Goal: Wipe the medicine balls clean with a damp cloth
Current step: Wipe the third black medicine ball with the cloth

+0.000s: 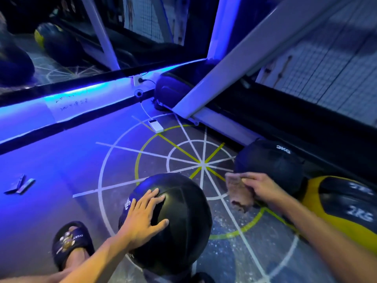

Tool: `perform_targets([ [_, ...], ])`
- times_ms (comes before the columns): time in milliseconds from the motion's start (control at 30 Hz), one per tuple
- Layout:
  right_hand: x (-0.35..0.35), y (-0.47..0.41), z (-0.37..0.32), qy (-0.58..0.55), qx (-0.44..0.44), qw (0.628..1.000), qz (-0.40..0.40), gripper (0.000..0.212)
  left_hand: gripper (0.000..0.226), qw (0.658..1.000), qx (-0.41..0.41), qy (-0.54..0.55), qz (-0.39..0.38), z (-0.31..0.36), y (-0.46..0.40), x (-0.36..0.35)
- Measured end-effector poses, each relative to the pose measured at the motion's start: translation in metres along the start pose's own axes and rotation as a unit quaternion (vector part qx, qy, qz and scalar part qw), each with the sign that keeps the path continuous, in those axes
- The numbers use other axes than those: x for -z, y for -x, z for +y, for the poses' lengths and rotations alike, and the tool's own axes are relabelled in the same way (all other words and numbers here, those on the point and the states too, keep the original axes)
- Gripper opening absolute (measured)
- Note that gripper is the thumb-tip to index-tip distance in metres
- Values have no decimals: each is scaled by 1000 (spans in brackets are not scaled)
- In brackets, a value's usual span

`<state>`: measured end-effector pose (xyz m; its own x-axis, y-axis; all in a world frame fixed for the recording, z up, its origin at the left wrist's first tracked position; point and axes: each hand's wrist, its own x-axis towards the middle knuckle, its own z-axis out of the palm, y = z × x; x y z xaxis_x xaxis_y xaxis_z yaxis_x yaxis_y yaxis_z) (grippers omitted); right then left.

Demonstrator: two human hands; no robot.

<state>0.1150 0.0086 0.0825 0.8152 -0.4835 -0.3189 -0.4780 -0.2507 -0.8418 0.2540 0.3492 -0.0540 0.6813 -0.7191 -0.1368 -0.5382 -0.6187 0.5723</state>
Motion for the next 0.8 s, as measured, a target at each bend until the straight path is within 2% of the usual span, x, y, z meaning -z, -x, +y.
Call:
perform_targets([
  [67,30,28,-33,27,21,999,25,30,91,999,5,-14,-33,10,15,5],
  [200,53,75,-70,90,49,990,95,31,80,995,4,-65,-78,28,51,9],
  [267,34,97,-71,108,56,984,128,31,77,993,-3,-88,-81,34,72,7],
  [367,-14,123,-34,79,20,991,102,32,70,993,7,-101,-59,30,105,-10],
  [433,-46,133,9,69,-12,995,76,34,62,995,-7,-102,-13,23,125,-22],
  [533,-85,144,65,42,-69,992,94,36,47,984,-67,-61,152,17,129,-22],
  [600,-108,150,93,0,-92,987,131,33,58,979,-38,-30,200,17,115,-13],
  [700,-138,153,120,-119,-129,966,188,31,112,990,62,-9,123,13,100,-12],
  [733,-147,154,128,-146,-146,958,202,31,121,991,78,9,109,11,101,-16],
  [800,-160,152,137,-201,-170,942,211,31,118,986,86,46,131,11,104,-24],
])
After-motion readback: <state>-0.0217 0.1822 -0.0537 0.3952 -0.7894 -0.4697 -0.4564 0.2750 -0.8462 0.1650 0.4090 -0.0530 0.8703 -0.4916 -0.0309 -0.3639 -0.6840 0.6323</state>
